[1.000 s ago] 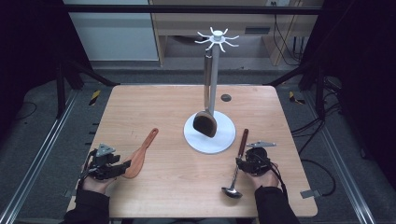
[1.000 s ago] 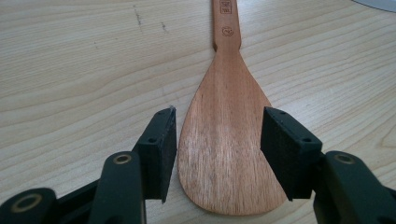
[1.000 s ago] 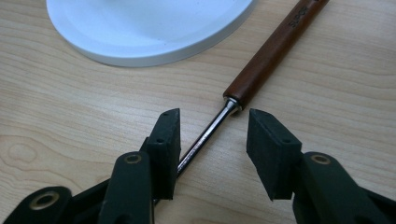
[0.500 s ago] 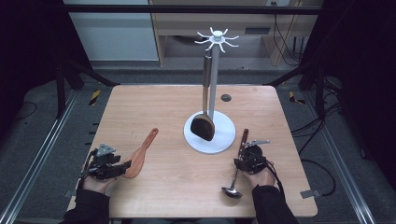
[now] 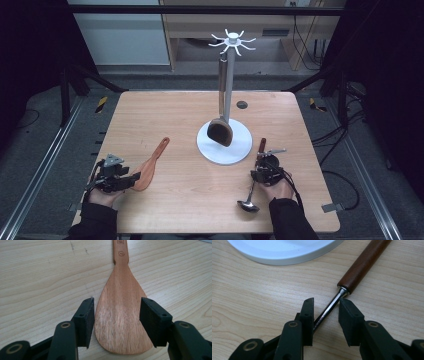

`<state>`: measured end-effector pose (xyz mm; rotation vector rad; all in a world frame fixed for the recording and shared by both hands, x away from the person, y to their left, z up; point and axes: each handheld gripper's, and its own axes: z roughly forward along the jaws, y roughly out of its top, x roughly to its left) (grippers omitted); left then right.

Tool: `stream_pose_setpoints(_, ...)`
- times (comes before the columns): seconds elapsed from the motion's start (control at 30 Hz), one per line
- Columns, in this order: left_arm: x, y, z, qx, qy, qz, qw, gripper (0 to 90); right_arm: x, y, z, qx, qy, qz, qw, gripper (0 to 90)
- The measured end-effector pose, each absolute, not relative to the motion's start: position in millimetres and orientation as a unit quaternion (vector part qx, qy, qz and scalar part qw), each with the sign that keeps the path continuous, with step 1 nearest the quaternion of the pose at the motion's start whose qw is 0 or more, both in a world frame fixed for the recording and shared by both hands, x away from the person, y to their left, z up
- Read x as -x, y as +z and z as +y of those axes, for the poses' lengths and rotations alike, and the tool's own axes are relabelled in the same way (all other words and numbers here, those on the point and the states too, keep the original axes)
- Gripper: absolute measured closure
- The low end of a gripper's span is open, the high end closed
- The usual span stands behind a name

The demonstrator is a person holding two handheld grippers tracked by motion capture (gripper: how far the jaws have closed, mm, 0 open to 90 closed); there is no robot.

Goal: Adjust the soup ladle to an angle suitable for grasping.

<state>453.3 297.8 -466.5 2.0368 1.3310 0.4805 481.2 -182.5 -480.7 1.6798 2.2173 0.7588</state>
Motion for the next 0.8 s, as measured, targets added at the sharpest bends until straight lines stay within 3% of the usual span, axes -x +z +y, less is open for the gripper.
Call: stream_pose_setpoints(0.8, -454, -466, 298, -0.78, 0.181, 0.506, 0.321, 45.6, -486, -474, -210, -0.603, 0.229, 0.754, 0.123, 77.9)
